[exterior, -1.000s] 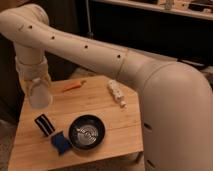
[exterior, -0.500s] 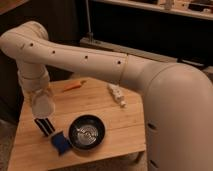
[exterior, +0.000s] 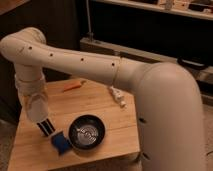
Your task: Place the ceramic cup over the eraser
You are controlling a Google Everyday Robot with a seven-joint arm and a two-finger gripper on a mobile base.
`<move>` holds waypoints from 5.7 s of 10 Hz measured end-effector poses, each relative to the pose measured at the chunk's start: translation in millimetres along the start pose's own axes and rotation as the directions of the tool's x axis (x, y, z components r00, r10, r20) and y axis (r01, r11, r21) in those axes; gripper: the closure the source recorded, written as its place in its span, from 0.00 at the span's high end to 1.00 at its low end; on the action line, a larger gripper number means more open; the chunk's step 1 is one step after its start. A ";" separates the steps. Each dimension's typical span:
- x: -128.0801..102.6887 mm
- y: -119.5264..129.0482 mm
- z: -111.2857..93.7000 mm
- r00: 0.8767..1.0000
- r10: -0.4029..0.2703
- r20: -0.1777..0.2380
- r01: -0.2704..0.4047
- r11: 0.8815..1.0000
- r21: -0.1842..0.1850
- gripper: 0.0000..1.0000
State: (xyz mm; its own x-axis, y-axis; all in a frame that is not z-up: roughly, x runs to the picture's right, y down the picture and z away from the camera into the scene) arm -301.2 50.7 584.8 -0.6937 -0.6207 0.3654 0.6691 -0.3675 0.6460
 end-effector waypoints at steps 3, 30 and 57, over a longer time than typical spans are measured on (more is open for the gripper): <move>4.3 -8.8 16.0 1.000 -0.027 0.003 0.027 1.000 0.002 0.00; 25.4 7.0 26.9 0.998 -0.069 -0.010 0.069 0.997 0.041 0.00; 20.9 15.2 99.5 0.998 -0.066 0.001 0.066 0.997 0.026 0.00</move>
State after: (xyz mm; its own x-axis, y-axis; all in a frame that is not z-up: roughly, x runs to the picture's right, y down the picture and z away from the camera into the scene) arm -332.0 101.0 668.9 -0.7367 -0.5944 0.3223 0.6145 -0.3896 0.6860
